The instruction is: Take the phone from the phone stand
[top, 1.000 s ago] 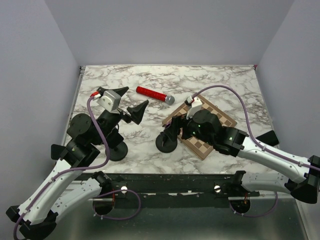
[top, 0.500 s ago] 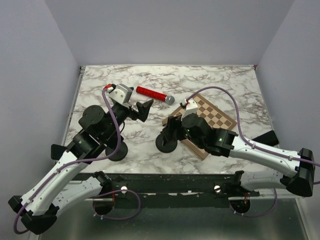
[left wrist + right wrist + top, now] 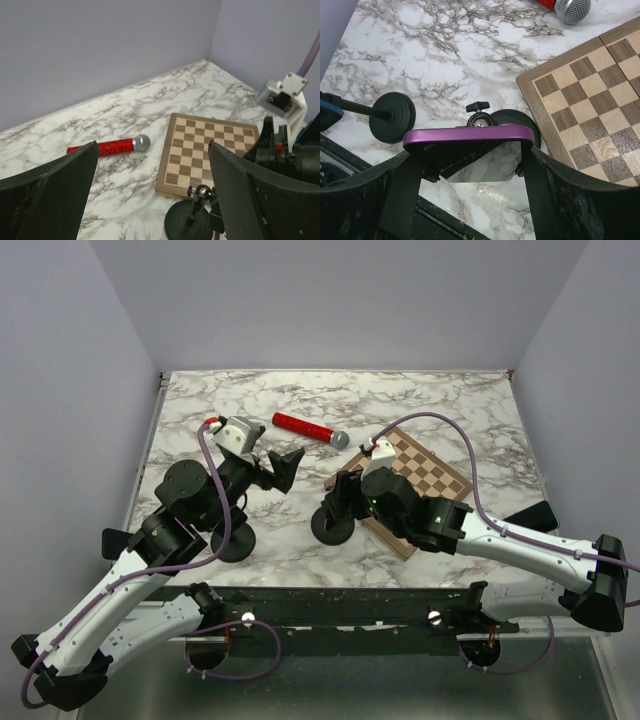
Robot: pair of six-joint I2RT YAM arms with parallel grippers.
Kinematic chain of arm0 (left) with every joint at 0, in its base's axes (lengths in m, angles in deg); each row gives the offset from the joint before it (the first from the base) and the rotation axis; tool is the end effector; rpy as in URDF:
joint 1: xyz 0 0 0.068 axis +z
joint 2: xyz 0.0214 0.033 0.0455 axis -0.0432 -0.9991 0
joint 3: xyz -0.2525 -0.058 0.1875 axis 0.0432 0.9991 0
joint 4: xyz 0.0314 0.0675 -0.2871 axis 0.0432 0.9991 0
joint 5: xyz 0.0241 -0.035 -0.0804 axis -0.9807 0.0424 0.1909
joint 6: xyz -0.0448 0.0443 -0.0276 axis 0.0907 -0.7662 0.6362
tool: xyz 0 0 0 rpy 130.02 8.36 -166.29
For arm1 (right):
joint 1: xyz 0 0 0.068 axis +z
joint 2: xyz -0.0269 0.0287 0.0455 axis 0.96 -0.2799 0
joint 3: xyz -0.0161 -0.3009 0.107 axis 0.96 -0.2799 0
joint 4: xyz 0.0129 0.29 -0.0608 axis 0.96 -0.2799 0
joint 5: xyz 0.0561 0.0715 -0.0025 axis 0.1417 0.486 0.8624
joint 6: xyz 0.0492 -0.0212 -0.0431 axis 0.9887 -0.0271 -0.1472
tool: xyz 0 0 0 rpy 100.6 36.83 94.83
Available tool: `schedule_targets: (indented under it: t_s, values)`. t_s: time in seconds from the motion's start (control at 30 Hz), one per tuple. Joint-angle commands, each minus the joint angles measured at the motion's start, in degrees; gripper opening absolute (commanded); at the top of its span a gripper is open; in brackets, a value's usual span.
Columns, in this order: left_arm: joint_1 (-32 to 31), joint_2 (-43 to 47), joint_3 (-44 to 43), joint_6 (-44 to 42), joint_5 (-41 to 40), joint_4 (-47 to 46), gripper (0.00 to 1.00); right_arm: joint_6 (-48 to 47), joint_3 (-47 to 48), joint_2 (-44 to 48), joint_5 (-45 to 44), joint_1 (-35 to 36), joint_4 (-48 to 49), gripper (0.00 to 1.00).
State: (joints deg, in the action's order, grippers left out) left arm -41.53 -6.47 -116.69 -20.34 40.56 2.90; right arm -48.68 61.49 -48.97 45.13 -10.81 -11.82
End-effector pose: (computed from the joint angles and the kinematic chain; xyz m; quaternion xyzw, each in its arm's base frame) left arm 0.1359 -0.1193 0.4680 0.1675 0.6462 -0.2593 0.6979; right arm 0.1613 0.2585 0.3459 -0.0970 0.8423 0.2234 0.4808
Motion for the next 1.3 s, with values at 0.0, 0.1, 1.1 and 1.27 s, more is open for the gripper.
schedule_targets:
  t_s: [0.0,0.1,1.1,1.27]
  values:
    - [-0.30,1.64,4.13,1.10,7.64,3.74,0.97,-1.63,-0.16,-1.04,-1.98,-0.07,1.27,0.25]
    - [-0.37,3.51,8.66,0.87,12.45,1.72,0.92,-1.80,0.79,-1.58,-1.69,-0.04,0.72,0.10]
    - [-20.81,-4.57,18.50,9.88,-5.29,-1.68,0.66,-0.97,4.61,-1.21,0.29,-0.07,-1.87,0.01]
    - [-21.00,-6.77,18.08,10.54,-4.10,-1.57,0.56,-1.69,3.89,-1.46,-0.10,-0.07,-1.10,0.01]
